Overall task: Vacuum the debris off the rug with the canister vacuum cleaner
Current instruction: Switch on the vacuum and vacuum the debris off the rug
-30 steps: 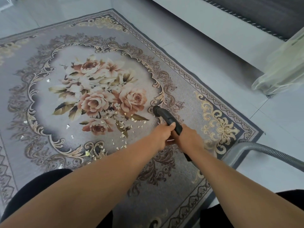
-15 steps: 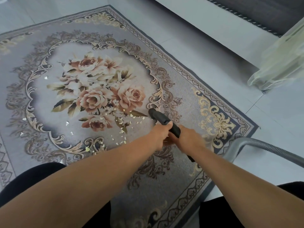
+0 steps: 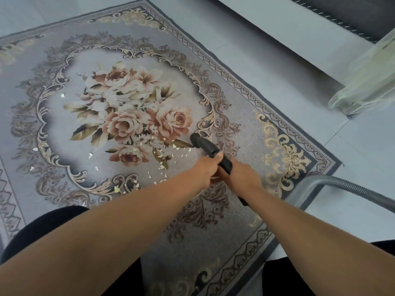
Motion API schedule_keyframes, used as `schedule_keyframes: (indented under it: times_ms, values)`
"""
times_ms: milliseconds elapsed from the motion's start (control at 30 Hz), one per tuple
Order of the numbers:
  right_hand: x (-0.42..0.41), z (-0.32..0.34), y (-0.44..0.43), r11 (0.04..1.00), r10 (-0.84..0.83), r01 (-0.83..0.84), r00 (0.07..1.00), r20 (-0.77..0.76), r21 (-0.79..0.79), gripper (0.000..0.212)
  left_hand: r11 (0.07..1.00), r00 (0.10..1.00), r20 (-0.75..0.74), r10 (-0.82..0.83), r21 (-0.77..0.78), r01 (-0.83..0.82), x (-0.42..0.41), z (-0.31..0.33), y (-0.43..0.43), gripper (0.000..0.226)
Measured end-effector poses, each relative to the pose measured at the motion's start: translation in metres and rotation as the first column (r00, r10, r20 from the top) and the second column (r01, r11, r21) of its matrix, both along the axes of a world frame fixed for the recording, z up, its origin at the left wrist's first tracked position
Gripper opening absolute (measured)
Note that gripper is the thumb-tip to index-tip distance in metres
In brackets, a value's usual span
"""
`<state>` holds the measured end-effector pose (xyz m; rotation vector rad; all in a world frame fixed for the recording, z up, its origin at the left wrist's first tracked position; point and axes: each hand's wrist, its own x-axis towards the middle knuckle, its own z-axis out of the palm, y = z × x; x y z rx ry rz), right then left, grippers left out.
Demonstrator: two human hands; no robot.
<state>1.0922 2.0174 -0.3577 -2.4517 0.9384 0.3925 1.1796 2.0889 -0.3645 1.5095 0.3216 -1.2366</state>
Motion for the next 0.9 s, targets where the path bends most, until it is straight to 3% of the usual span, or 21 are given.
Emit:
schedule_keyframes:
  times_ms: [133,200,433,567,733,900]
  values:
    - [-0.04,-0.006,0.002,0.997,0.03,-0.032,0.999,-0.037,-0.067,0.046,0.997,0.994,-0.076,-0.073,0.007,0.073,-0.023,-0.004,0.004,0.041]
    - [-0.027,-0.005,0.001,0.995,0.032,-0.035,0.999,-0.037,-0.092,0.049,0.998,0.997,-0.046,-0.065,-0.004,0.064,-0.015,-0.004,0.005,0.04]
    - [0.088,-0.018,-0.003,0.989,0.002,-0.011,0.998,-0.059,-0.147,0.036,0.98,0.966,0.161,0.201,-0.034,-0.198,0.037,-0.009,-0.003,0.04]
    - [0.101,-0.019,-0.013,0.994,-0.033,0.029,0.998,-0.044,-0.106,0.035,0.958,0.952,0.14,0.273,-0.131,-0.256,0.034,-0.007,-0.006,0.044]
    - [0.067,-0.009,-0.018,0.999,-0.001,0.0,1.0,-0.02,-0.04,0.03,0.982,0.976,0.127,0.176,-0.089,-0.166,0.018,-0.007,-0.01,0.038]
    - [0.032,-0.015,-0.019,1.0,-0.013,0.013,0.999,-0.031,-0.014,0.043,0.995,0.995,0.043,0.088,-0.059,-0.085,0.003,-0.01,-0.011,0.027]
